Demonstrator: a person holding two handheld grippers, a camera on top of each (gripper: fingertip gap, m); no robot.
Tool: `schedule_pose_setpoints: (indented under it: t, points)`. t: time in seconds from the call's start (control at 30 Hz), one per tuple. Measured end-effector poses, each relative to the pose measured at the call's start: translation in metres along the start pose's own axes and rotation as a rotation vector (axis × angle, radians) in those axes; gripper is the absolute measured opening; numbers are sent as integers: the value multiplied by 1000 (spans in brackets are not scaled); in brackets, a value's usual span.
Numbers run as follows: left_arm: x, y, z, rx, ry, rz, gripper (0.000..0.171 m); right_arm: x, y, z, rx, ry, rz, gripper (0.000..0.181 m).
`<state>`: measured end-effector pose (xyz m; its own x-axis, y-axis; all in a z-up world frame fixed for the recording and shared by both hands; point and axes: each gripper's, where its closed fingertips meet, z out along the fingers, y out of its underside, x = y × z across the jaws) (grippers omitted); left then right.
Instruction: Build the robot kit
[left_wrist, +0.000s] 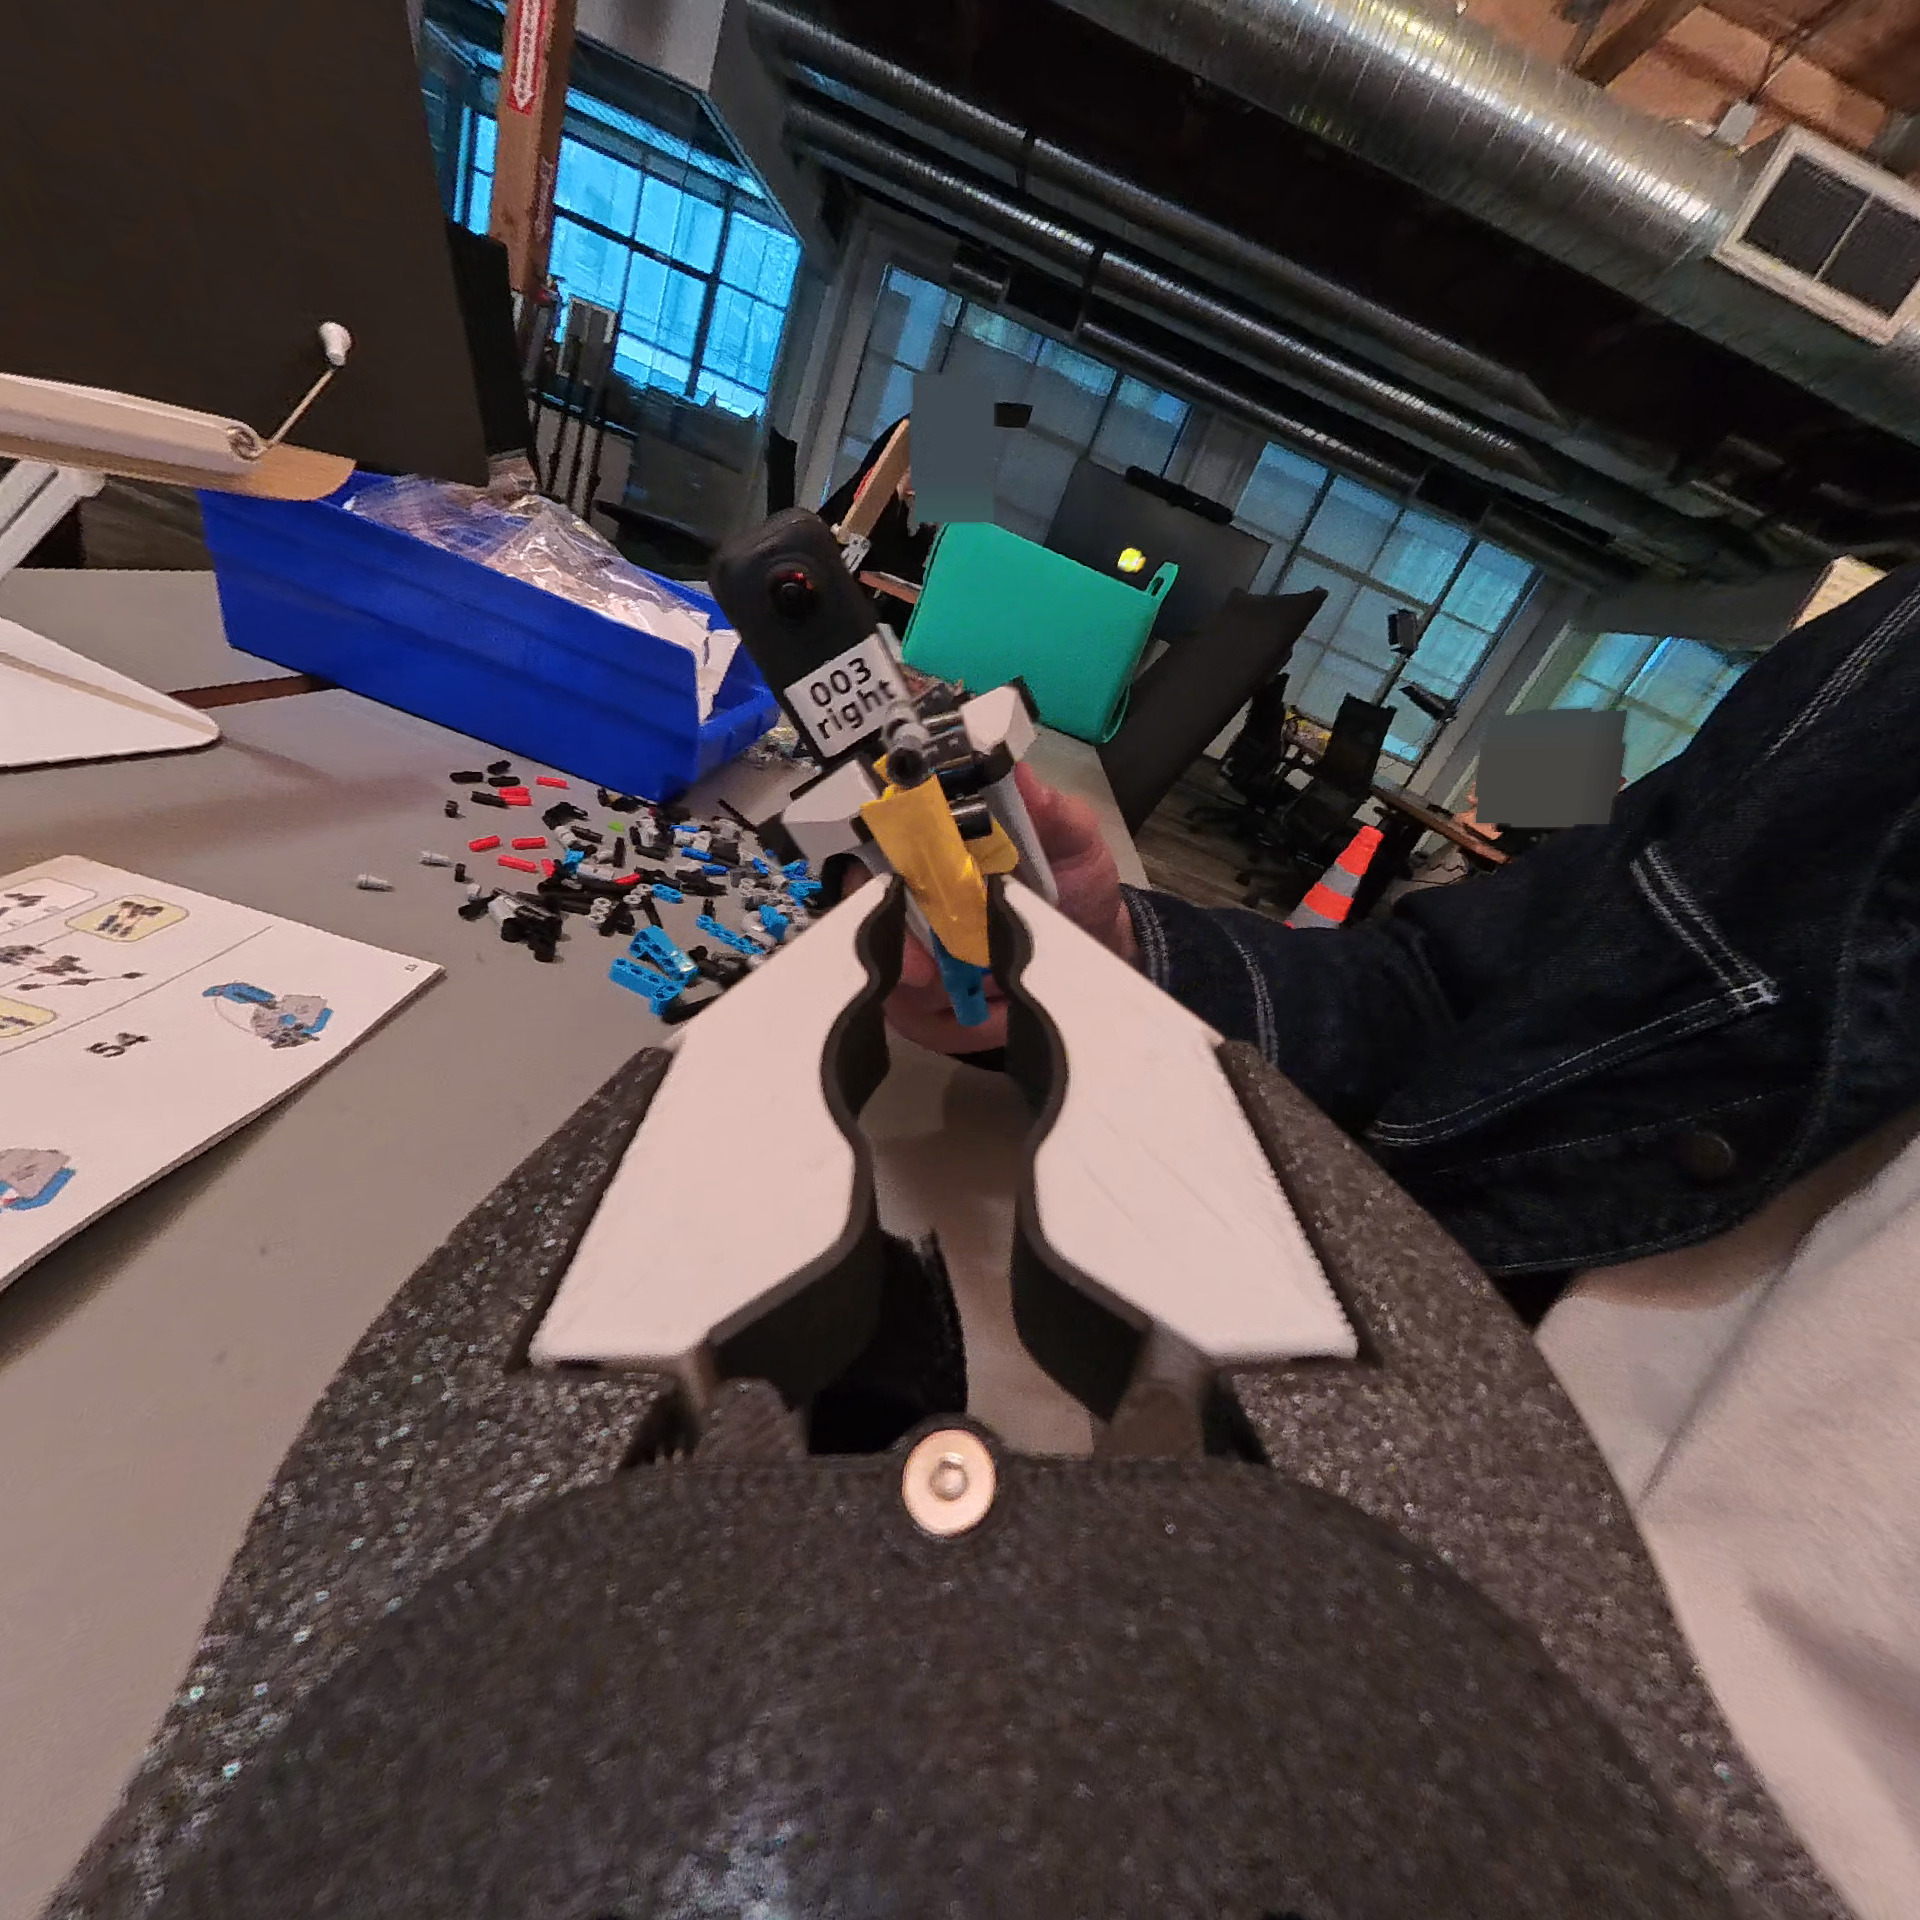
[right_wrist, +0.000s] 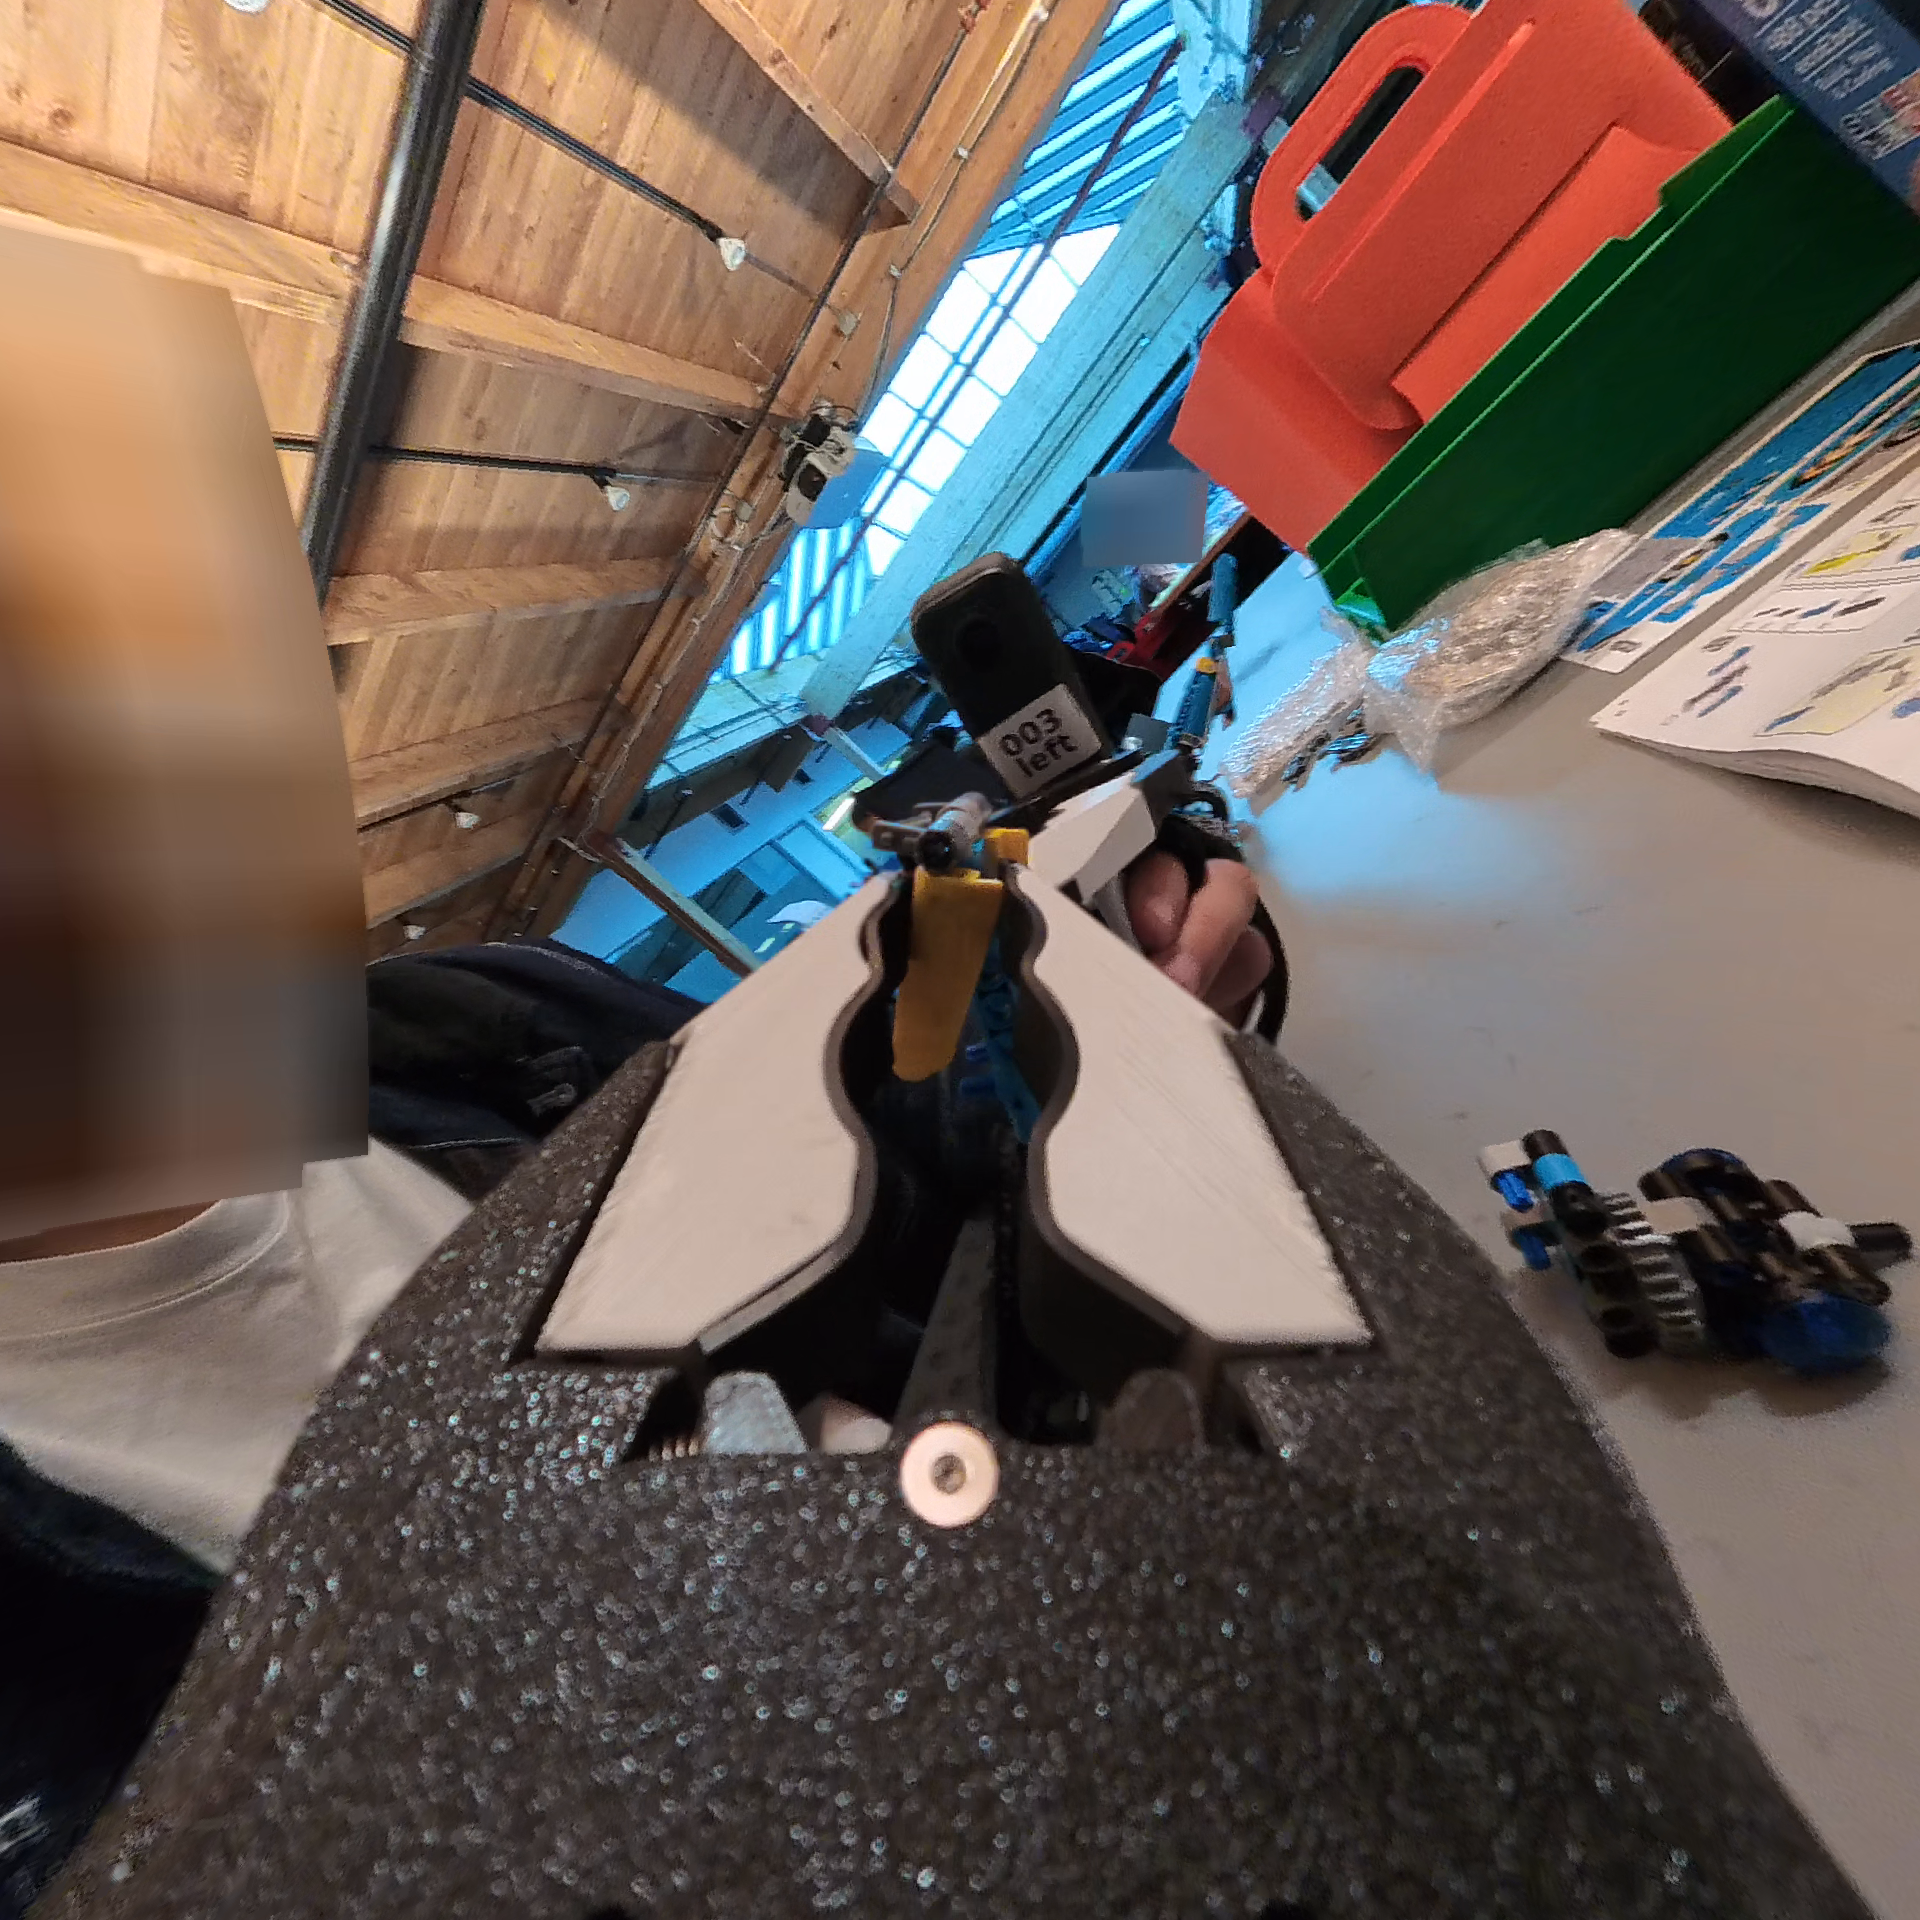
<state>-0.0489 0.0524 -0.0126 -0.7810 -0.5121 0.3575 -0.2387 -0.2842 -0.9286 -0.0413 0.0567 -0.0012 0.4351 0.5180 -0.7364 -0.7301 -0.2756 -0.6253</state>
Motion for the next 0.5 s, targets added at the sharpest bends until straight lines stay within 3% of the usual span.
schedule_pose_setpoints:
  t: [0.13, 0.33, 0.5]
  points:
    - [-12, 7, 0, -57, -151, 208, 14, 8, 1, -1, -3, 59, -13, 16]
    - [-23, 12, -1, -119, -273, 368, 14, 17, 1, -1, 11, 92, 17, 16]
    - [-15, 5, -2, -64, -147, 154, 14, 8, 1, 0, -4, 59, -12, 16]
